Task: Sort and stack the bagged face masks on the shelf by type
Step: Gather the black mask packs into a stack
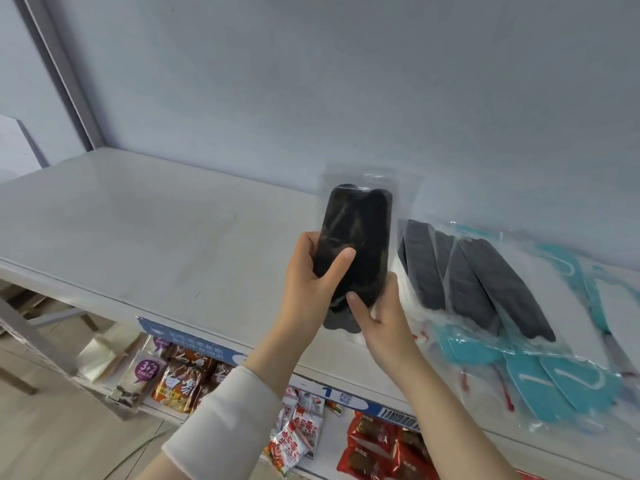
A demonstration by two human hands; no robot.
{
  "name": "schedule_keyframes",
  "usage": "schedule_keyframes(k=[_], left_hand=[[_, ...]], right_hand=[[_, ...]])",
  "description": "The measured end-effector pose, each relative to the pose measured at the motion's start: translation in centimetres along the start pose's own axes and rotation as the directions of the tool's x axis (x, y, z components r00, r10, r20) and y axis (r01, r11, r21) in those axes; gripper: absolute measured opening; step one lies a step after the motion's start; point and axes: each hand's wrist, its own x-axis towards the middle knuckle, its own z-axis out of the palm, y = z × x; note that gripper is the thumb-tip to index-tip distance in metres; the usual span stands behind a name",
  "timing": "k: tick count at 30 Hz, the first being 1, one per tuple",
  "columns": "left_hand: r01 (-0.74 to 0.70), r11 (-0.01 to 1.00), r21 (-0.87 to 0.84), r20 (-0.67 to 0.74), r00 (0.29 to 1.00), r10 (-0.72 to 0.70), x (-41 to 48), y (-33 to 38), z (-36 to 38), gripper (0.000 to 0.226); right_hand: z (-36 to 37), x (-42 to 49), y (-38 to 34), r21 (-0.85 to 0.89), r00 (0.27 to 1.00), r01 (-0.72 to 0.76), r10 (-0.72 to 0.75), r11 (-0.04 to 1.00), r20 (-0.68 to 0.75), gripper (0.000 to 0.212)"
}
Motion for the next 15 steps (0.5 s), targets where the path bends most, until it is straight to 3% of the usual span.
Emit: schedule_keyframes(k=[6, 12, 15], left_hand=[[-0.017, 1.000, 0.004, 0.011, 1.000, 0.017, 1.1, 0.2, -1.2, 0.015], [0.052, 0.996, -0.067, -0.136, 0.989, -0.061, 5.7, 1.8, -8.7, 0.013], [0.109, 0.988, -0.112, -0.109, 0.987, -0.121, 8.7, 1.4, -15.0, 0.013]], right_hand=[[1.5, 1.1, -0.5, 0.012, 0.996, 0.021, -0.020, 1.000, -0.090, 0.038], [7.4, 4.3, -4.4, 0.012, 1.000, 0.001, -0.001, 1.000, 0.010, 0.024], [12.7, 6.5, -5.5, -0.008, 0.999, -0.046, 0.047, 0.999, 0.021, 0.015]])
